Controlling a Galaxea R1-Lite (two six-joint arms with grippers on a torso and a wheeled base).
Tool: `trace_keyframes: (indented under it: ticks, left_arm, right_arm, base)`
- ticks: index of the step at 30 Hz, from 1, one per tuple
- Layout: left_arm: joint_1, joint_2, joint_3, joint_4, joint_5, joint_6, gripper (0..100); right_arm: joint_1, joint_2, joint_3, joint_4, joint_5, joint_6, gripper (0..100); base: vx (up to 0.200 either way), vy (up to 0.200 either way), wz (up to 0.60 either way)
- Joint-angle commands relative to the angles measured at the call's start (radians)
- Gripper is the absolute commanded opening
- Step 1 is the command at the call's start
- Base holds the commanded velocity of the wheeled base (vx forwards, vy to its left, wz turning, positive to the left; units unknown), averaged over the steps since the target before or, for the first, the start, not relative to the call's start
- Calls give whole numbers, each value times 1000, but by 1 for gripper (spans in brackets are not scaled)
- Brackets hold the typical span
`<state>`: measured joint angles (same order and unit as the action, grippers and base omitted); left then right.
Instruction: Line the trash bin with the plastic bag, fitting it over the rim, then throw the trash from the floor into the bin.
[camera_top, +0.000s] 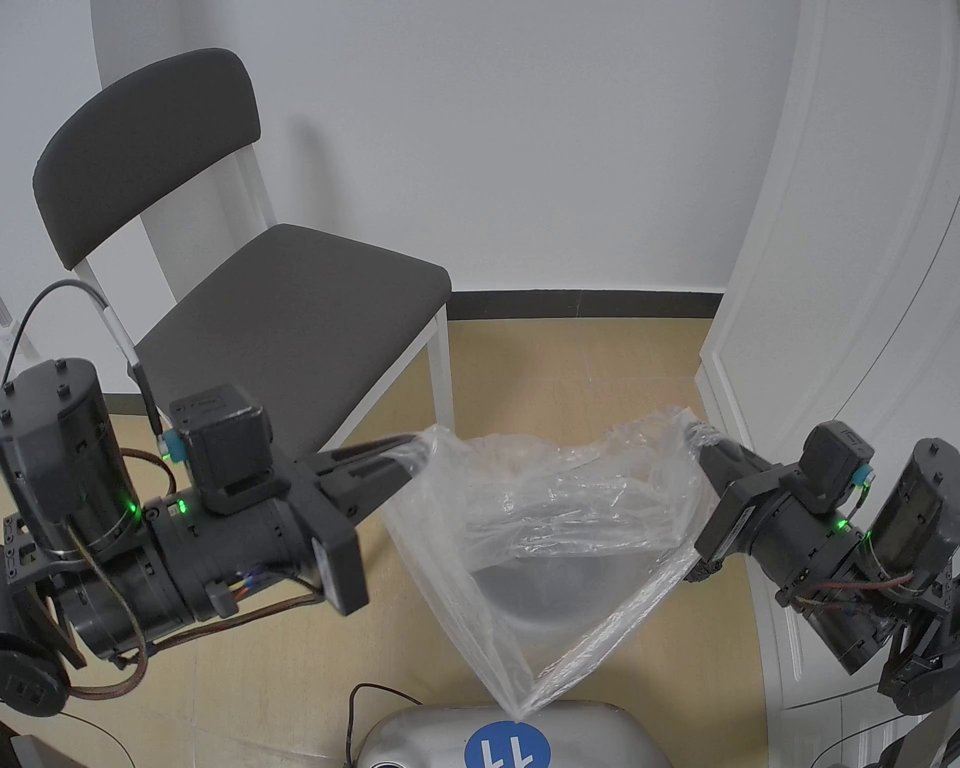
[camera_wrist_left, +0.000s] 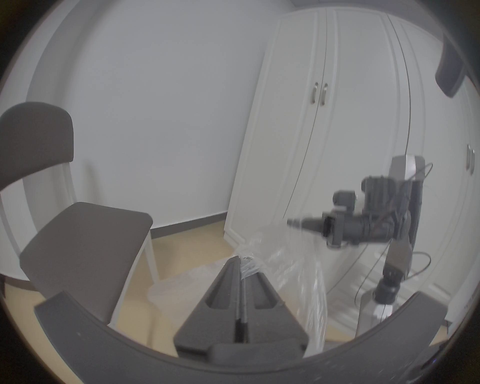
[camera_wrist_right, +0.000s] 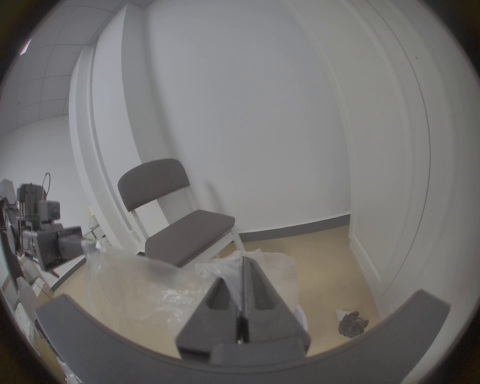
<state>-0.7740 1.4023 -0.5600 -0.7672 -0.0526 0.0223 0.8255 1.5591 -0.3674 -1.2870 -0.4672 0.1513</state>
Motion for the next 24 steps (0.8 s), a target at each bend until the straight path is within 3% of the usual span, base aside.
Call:
trace_keyframes:
  ticks: [1, 2, 7, 13, 18, 24]
  left_arm:
    - [-28, 124, -18, -104, 2, -58, 0]
    - [-39, 172, -17, -182, 2, -85, 0]
    - [-54, 280, -14, -311, 3, -104, 0]
    - [-65, 342, -23, -348, 5, -119, 0]
    - [-74, 391, -60, -391, 7, -211, 0]
    - [-65, 460, -90, -420, 7, -243, 0]
  right_arm:
    - [32, 56, 7, -12, 1, 16, 0]
    - [35, 55, 7, -12, 2, 24, 0]
    - [49, 50, 7, -15, 6, 30, 0]
    - [52, 47, -8, -48, 29, 67, 0]
    - [60, 62, -2, -97, 45, 76, 0]
    - [58, 85, -2, -100, 45, 80, 0]
  base:
    - [0, 0, 0]
    - [0, 0, 0]
    - [0, 0, 0]
    - [0, 0, 0]
    - [0, 0, 0]
    - [0, 0, 0]
